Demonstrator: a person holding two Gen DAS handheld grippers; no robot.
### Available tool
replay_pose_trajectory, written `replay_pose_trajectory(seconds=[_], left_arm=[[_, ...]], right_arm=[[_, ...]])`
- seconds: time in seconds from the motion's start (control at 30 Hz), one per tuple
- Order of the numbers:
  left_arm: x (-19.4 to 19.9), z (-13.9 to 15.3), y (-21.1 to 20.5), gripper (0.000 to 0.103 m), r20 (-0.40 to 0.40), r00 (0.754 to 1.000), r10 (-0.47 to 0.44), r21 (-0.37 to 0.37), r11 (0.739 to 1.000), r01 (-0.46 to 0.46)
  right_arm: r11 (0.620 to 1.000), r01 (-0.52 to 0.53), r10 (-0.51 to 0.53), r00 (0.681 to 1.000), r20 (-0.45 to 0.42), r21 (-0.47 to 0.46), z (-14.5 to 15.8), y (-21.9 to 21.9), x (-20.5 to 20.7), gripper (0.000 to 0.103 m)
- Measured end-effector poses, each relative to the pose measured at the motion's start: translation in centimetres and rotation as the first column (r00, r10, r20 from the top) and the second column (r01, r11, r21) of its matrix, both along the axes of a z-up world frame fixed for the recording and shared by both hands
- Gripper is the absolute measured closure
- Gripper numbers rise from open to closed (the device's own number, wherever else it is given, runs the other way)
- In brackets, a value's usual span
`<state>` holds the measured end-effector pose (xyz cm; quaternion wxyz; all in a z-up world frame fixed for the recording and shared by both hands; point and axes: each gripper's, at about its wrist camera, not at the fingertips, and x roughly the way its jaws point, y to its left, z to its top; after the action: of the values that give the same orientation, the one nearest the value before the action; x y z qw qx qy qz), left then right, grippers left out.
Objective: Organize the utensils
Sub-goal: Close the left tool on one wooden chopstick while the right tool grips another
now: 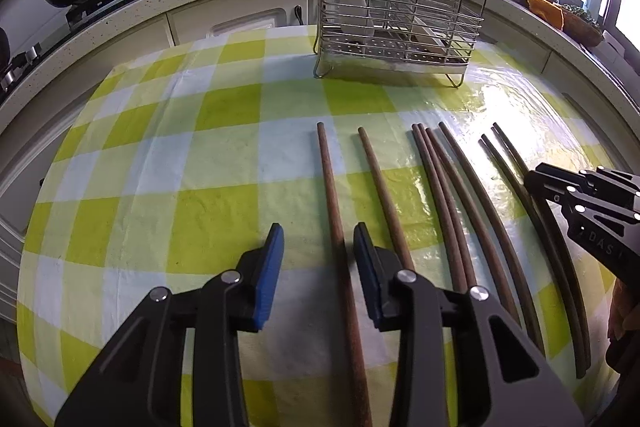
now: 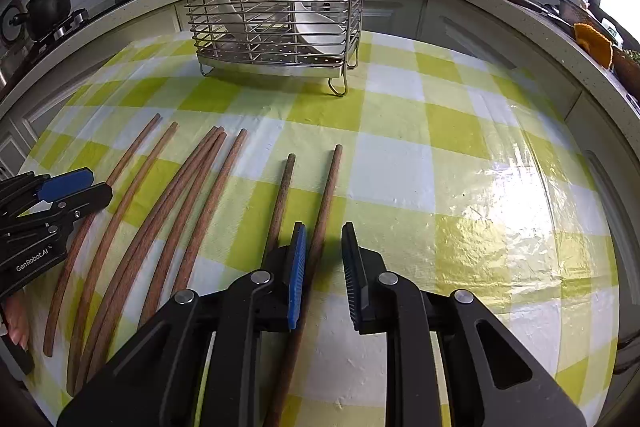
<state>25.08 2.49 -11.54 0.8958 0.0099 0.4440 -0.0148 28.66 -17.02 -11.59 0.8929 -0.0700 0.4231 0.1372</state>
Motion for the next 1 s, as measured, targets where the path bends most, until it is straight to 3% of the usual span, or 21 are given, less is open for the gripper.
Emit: replay_pose_trajectory(seconds=[0.27,0.57,0.87,1.0], left_arm=[[0.2,-0.1,-1.4,0.095,0.002,0.999,-0.032,0.042,0.999,0.032],[0.0,-0.2,-0.9,0.097,0.017,0.999,-0.038,0.024,0.999,0.037],[0.0,-0.1,-0.8,0.097,0.013,0.999,-0.036,0.016,0.999,0.036],[-0.6,0.9,-0.7,0.097,0.051,0.998,-0.032,0.020,0.999,0.031]], right_arm=[[1.000,-0.014,0.014,1.000,0.006,-0.009,0.0,0.2,-0.2,0.087],[0.999,-0.036,0.036,0.999,0.015,-0.025,-0.1,0.6,-0.7,0.094],[1.000,-0.019,0.019,1.000,0.001,-0.005,0.1,0.3,-0.5,0.095],[1.000,0.005,-0.005,1.000,0.021,0.022,0.9,-0.3,-0.8,0.095]])
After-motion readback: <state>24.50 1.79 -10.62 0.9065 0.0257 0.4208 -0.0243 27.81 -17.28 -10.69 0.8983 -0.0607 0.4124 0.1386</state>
